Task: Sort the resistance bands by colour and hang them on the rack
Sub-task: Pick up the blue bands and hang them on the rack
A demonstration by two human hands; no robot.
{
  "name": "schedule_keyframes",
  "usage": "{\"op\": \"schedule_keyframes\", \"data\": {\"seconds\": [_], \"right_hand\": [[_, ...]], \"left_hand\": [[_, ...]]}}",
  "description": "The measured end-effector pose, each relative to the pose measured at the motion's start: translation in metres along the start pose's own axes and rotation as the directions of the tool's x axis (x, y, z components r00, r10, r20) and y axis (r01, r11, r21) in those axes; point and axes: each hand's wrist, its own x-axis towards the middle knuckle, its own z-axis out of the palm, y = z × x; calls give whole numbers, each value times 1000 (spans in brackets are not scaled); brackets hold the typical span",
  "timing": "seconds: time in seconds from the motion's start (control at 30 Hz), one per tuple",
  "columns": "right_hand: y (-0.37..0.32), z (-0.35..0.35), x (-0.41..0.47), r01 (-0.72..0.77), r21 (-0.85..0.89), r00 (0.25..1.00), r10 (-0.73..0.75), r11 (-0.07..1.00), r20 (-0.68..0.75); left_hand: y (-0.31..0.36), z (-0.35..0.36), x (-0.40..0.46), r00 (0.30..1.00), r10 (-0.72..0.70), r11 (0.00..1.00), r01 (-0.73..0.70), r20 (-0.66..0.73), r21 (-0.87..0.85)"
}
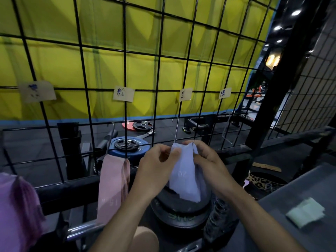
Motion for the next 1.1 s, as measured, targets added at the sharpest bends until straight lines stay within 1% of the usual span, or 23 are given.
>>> {"op": "schedule_keyframes", "data": {"seconds": [0.03, 0.1, 0.17, 0.33, 0.37, 0.47, 0.57, 0.67, 0.73, 0.87, 1.0, 1.1], "right_hand": [[1, 1, -1, -25, 50, 1000, 25, 998, 7], [1, 1, -3, -46, 83, 999, 45, 995, 17], [0, 0, -3, -32, 70, 999, 30, 997, 32], [2, -2, -1, 33, 0, 999, -33, 999, 41], [4, -2, -1, 45, -10, 998, -45, 999, 38], [5, -4, -3, 104, -37, 994, -102, 994, 50], [8, -5, -3, 172, -117, 985, -167, 978, 51], [10, -7, 2, 211, -200, 976, -218, 957, -16], [8, -8, 5, 238, -229, 967, -251, 944, -29], [6, -11, 11, 257, -245, 960, -275, 935, -44], [6, -13, 12, 301, -275, 949, -316, 913, -12], [6, -13, 10, 320, -304, 944, -331, 897, 17]], "left_hand": [[3, -1, 1, 999, -33, 999, 35, 39, -39], [9, -6, 2, 990, -94, 993, 102, 109, -64], [9, -9, 6, 980, -135, 988, 145, 148, -60], [15, -12, 12, 967, -160, 984, 171, 199, -41], [17, -11, 11, 964, -169, 980, 186, 207, -63], [16, -7, 8, 956, -177, 949, 228, 233, -217], [13, -3, 4, 956, -189, 903, 260, 226, -343], [14, -2, 1, 937, -249, 836, 336, 245, -435], [14, -1, -1, 927, -270, 791, 368, 261, -488], [11, 6, -6, 929, -258, 738, 368, 266, -566], [3, 10, -7, 936, -219, 677, 350, 276, -648], [0, 15, -12, 937, -200, 598, 348, 285, -722]]}}
